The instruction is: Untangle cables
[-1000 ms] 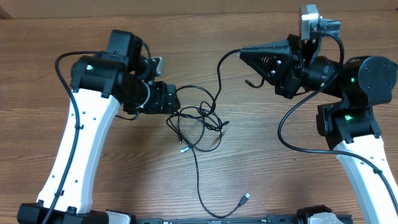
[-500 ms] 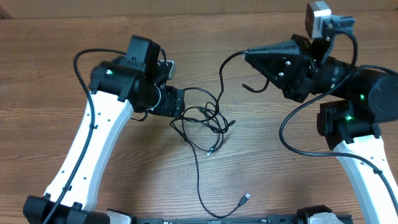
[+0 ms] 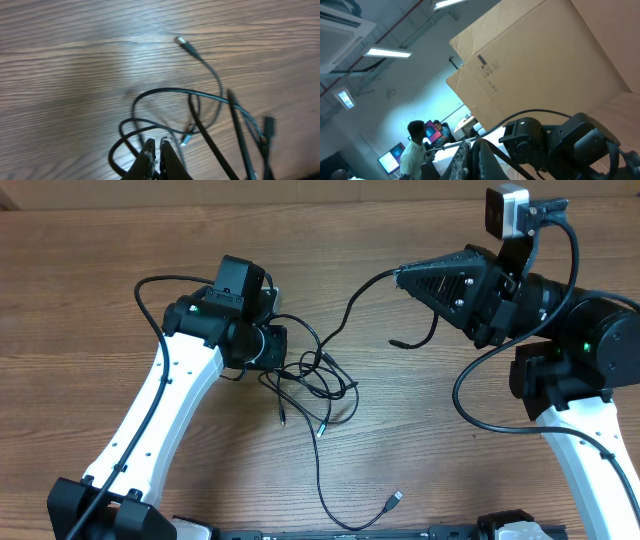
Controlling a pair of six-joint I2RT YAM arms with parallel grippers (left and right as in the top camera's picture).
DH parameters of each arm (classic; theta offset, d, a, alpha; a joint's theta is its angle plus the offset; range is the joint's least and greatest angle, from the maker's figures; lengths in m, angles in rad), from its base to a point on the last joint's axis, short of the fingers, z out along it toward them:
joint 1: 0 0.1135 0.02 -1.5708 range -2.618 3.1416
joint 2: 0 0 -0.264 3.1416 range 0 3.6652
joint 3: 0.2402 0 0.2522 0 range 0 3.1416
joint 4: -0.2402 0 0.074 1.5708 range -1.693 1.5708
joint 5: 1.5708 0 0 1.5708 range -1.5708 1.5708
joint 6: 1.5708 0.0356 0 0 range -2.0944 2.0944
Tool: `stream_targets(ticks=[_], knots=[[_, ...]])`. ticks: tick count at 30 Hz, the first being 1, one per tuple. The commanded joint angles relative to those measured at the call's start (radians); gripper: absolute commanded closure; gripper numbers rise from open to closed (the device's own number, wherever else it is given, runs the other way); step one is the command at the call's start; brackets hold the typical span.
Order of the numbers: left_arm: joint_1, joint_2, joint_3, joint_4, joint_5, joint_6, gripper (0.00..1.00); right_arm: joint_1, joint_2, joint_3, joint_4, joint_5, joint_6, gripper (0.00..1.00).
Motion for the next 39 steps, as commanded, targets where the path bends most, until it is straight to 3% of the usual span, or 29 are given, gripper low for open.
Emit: stream_targets(ticks=[1,11,24,25,27,34,39], knots=[[-0.002,-0.011,-0.010,-0.021,-0.129,-0.022,0.96,-0.011,-0.019,0.006,0.010,0.005,0.014,0.96],[0.002,-0.011,-0.011,-0.095,-0.350,-0.029,0.96,-0.145,-0.019,0.006,0.136,0.000,-0.018,0.96],[0.114,-0.011,-0.011,-0.084,-0.343,-0.085,0.96,-0.430,-0.019,0.006,0.137,-0.167,-0.076,0.96],[0.117,-0.011,-0.011,-0.092,-0.335,-0.086,0.96,-0.453,-0.018,0.006,0.137,-0.182,-0.076,0.87],[0.118,-0.011,-0.011,-0.105,-0.313,-0.085,0.96,-0.494,-0.014,0.006,0.136,-0.225,-0.076,0.00],[0.106,-0.011,-0.011,-0.106,-0.058,-0.068,0.96,-0.488,0.020,0.006,0.137,-0.439,-0.141,0.00],[0.093,-0.011,0.011,-0.113,0.145,-0.019,0.96,-0.470,0.028,-0.020,0.088,-0.437,-0.147,0.00]])
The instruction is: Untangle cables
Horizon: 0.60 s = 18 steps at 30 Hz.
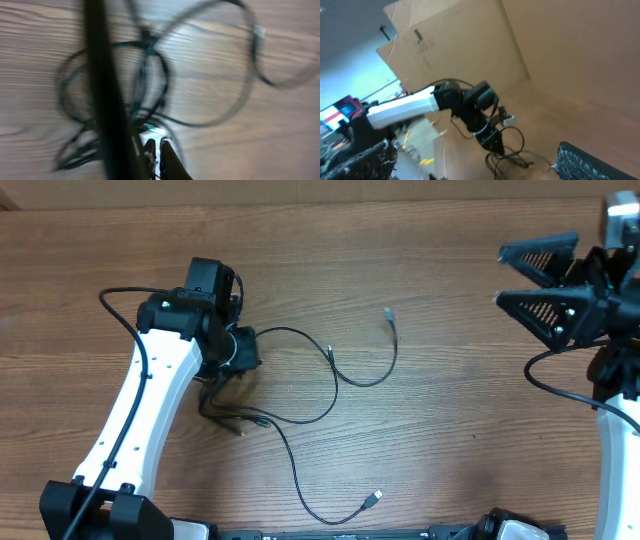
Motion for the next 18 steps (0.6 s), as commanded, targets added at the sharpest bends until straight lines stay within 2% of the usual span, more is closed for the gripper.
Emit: stream_targets(ticks=[1,6,10,13,18], knots=[[-0.015,-0.011,0.035,-0.013,0.222,0.040,0.96,0.019,0.007,-0.027,-0.005,-0.046,-0.021,0.00],[-0.016,-0.011,0.151,-0.045,0.405,0.105,0.96,0.076,0.008,-0.091,-0.005,-0.046,-0.089,0.00],[-0.016,-0.011,0.299,-0.093,0.435,0.114,0.96,0.162,0.008,-0.136,-0.005,-0.046,-0.297,0.00],[-0.018,-0.011,0.414,-0.158,0.435,0.086,0.96,0.222,0.008,-0.147,-0.006,-0.046,-0.473,0.00],[-0.018,-0.011,0.583,-0.286,0.487,-0.005,0.96,0.277,0.032,-0.147,-0.006,-0.046,-0.635,0.00]])
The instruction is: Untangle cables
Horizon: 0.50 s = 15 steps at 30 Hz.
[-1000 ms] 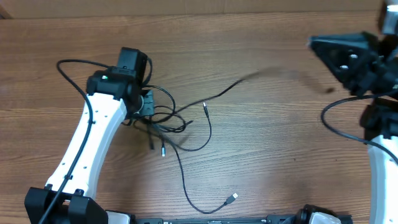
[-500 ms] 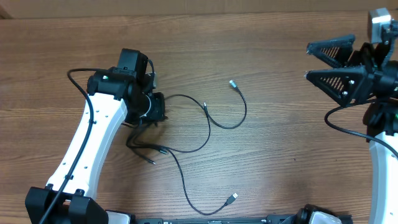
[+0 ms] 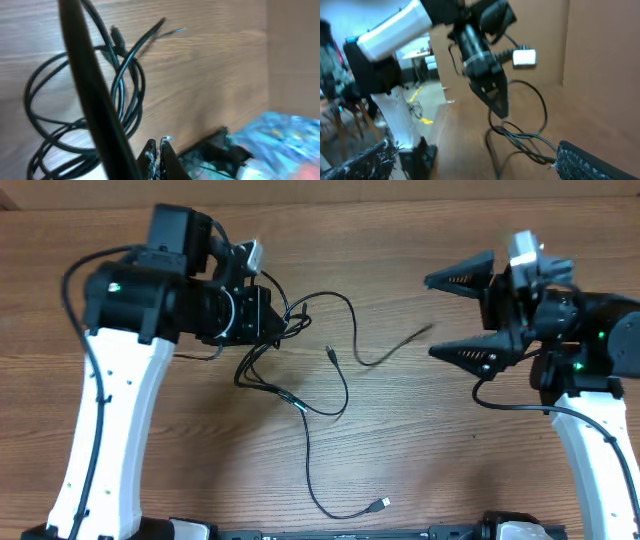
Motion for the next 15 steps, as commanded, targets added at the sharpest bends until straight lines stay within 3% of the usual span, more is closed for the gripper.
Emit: stream_targets(ticks=[1,9,13,15], knots=[[-0.008,-0.011,0.154,-0.073,0.137,-0.077,0.96,0.035,0.050,-0.005,0.001,-0.039,-0.216,0.00],[-0.049,-0.011,0.243,-0.113,0.198,-0.096,0.96,0.036,0.183,-0.005,-0.145,-0.039,-0.193,0.00],[-0.080,-0.011,0.243,-0.115,0.198,-0.100,0.96,0.031,0.203,-0.005,-0.089,-0.026,-0.265,0.00],[-0.093,-0.011,0.243,-0.122,0.198,-0.100,0.96,0.018,0.203,-0.003,-0.051,0.066,-0.221,0.00]])
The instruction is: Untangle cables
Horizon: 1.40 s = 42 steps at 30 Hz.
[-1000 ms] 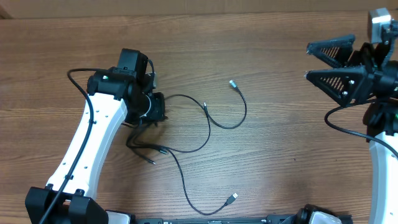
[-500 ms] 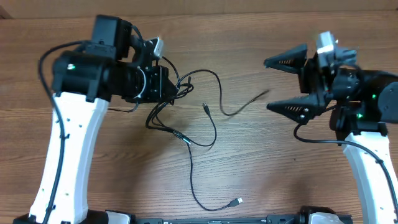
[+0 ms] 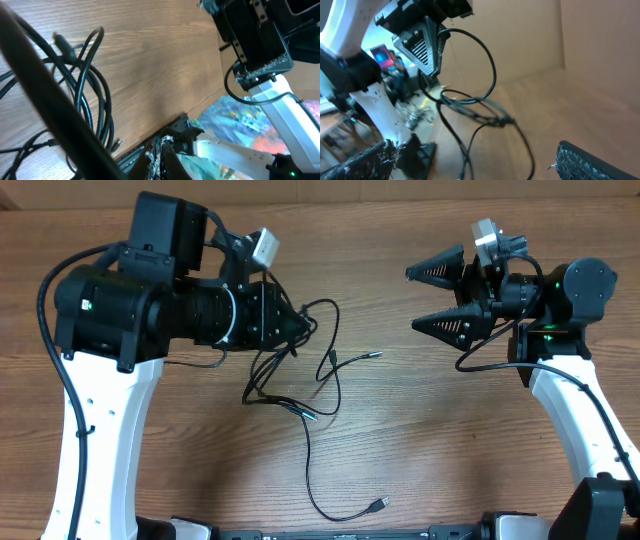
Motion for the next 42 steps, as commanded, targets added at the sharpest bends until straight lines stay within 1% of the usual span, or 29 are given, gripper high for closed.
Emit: stream_targets(ticks=[1,3,6,8,10,14,15,17,18,20,22,25,27,31,33,35,36,37,41,42], knots=[[-0.024,-0.011,0.024,-0.011,0.035,-0.011,0.96,-0.021,-0.014,-0.002,0.048,0.131,0.027,0.00],[-0.027,-0.011,0.024,-0.021,0.035,-0.011,0.96,-0.043,-0.016,-0.001,0.047,0.298,0.131,0.00],[-0.026,-0.011,0.024,-0.021,0.034,-0.011,0.96,-0.069,-0.016,-0.001,0.039,0.498,0.293,0.00],[-0.026,-0.011,0.024,-0.016,0.030,-0.010,0.96,-0.082,-0.021,0.000,0.004,0.598,0.335,0.00],[-0.026,-0.011,0.024,-0.014,0.013,-0.011,0.96,-0.087,-0.039,0.012,-0.119,0.694,0.277,0.01],[-0.026,-0.011,0.024,-0.016,0.001,-0.011,0.96,-0.078,-0.105,0.097,-0.623,0.971,-0.034,0.00],[-0.026,-0.011,0.024,-0.016,-0.001,-0.010,0.96,-0.073,-0.118,0.121,-0.715,1.040,-0.090,0.00],[-0.026,-0.011,0.024,-0.013,-0.017,-0.011,0.96,-0.069,-0.142,0.171,-0.873,1.143,-0.205,0.01],[-0.026,-0.011,0.024,-0.012,-0.024,-0.011,0.96,-0.068,-0.151,0.185,-0.915,1.152,-0.246,0.00],[-0.026,-0.011,0.024,-0.005,-0.045,-0.024,0.96,-0.068,-0.173,0.205,-1.008,1.142,-0.320,0.00],[-0.026,-0.011,0.024,0.006,-0.069,-0.060,0.96,-0.067,-0.198,0.210,-1.099,1.135,-0.333,0.00],[-0.026,-0.011,0.024,0.028,-0.072,-0.068,0.96,-0.048,-0.225,0.210,-1.215,1.131,-0.370,0.00],[-0.026,-0.011,0.024,0.028,-0.073,-0.061,0.96,-0.011,-0.244,0.210,-1.308,1.132,-0.369,0.00],[-0.026,-0.011,0.024,0.027,-0.072,-0.054,0.96,0.086,-0.270,0.210,-1.429,1.134,-0.360,0.00],[-0.026,-0.011,0.024,0.025,-0.069,-0.055,0.96,0.130,-0.272,0.210,-1.449,1.123,-0.303,0.00],[-0.027,-0.011,0.024,0.018,-0.069,-0.054,0.96,0.167,-0.270,0.210,-1.445,1.023,-0.220,0.00],[-0.027,-0.011,0.024,0.013,-0.069,-0.054,0.96,0.181,-0.270,0.210,-1.440,0.932,-0.211,0.00],[-0.027,-0.011,0.024,0.010,-0.069,-0.054,0.96,0.186,-0.270,0.210,-1.437,0.890,-0.211,0.00],[-0.027,-0.011,0.024,0.006,-0.069,-0.012,0.96,0.192,-0.270,0.210,-1.386,0.586,-0.209,0.00],[-0.027,-0.011,0.024,0.005,-0.069,-0.002,0.96,0.196,-0.270,0.210,-1.357,0.521,-0.174,0.00]])
